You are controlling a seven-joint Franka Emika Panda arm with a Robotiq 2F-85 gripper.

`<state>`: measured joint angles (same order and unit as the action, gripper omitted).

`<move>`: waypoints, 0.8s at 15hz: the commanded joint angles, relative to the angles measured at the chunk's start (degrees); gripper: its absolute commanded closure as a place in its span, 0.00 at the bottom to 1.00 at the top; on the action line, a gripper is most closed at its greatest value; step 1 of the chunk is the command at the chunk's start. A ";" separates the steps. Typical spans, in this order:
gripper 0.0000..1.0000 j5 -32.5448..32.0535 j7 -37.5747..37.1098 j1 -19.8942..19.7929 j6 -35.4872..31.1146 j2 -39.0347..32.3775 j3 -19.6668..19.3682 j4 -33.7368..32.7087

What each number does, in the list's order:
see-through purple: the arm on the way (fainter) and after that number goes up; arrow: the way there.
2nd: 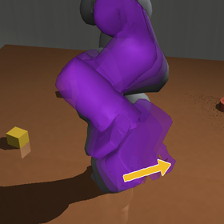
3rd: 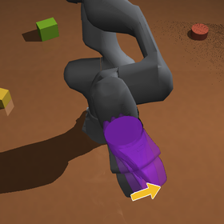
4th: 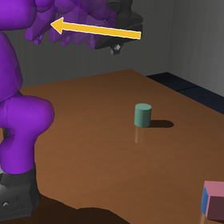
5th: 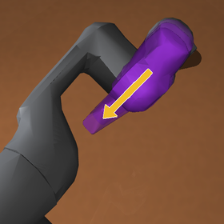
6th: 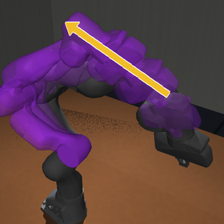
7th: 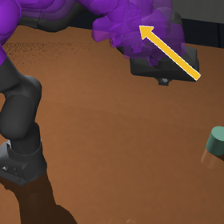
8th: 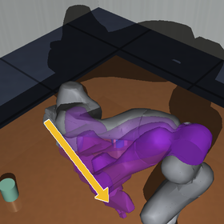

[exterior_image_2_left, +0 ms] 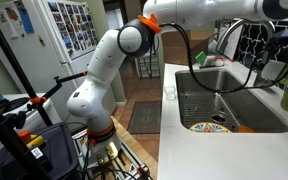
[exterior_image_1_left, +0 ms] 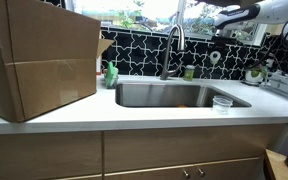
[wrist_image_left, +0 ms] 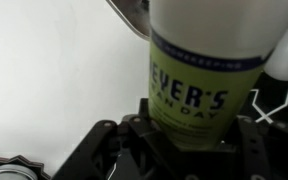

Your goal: Pour out the contents from the right bottle into the sink

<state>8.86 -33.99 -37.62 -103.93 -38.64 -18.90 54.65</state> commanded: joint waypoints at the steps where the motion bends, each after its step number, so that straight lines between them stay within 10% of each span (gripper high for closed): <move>1: 0.37 0.00 0.16 0.00 -0.03 0.08 -0.06 0.13; 2: 0.37 0.00 0.24 0.00 -0.05 0.09 -0.10 0.16; 3: 0.62 -1.70 0.69 1.05 -1.46 0.40 -0.69 0.80; 12: 0.62 -25.22 -0.23 15.01 -13.47 6.83 -7.19 7.36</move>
<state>-9.65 -33.76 -27.27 -113.03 -36.35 -23.61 55.74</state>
